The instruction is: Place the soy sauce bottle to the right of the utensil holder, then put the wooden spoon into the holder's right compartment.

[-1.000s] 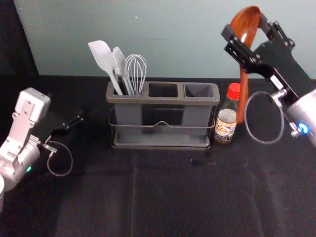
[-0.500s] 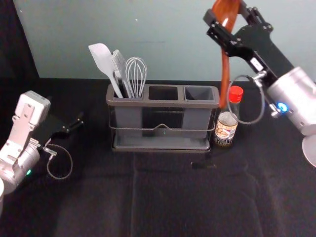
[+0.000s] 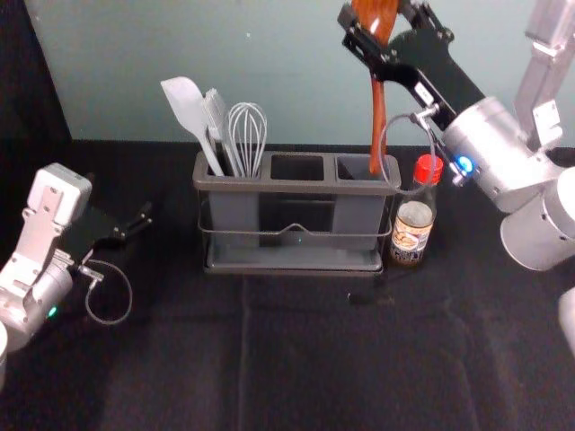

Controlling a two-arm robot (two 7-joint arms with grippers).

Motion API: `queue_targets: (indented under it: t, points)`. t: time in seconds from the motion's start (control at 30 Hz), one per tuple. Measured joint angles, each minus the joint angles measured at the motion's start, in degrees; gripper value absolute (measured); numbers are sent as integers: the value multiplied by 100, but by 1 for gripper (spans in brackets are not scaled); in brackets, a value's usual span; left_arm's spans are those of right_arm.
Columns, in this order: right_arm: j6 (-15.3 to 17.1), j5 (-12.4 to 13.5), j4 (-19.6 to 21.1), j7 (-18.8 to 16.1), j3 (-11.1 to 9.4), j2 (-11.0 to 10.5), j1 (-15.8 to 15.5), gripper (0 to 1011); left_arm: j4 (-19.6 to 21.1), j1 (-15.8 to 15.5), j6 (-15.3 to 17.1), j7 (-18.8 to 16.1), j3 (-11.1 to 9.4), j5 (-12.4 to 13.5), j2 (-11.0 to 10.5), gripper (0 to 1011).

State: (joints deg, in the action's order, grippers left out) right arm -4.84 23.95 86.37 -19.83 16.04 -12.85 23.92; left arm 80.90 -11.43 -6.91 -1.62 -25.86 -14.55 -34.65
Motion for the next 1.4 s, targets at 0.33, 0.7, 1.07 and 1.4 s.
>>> queue_targets:
  t: [0.33,0.7,1.07,1.4]
  points:
    - [-126,-179,-558,143,106,244,337,838,0,0,0,0,0,0,0,1005]
    - [-319,-341,-875,196,129,403,383,838,0,0,0,0,0,0,0,1005]
    - [-439,-411,-993,134,108,431,180,838,0,0,0,0,0,0,0,1005]
    - [-529,-533,-900,94,128,362,-175,838,0,0,0,0,0,0,0,1005]
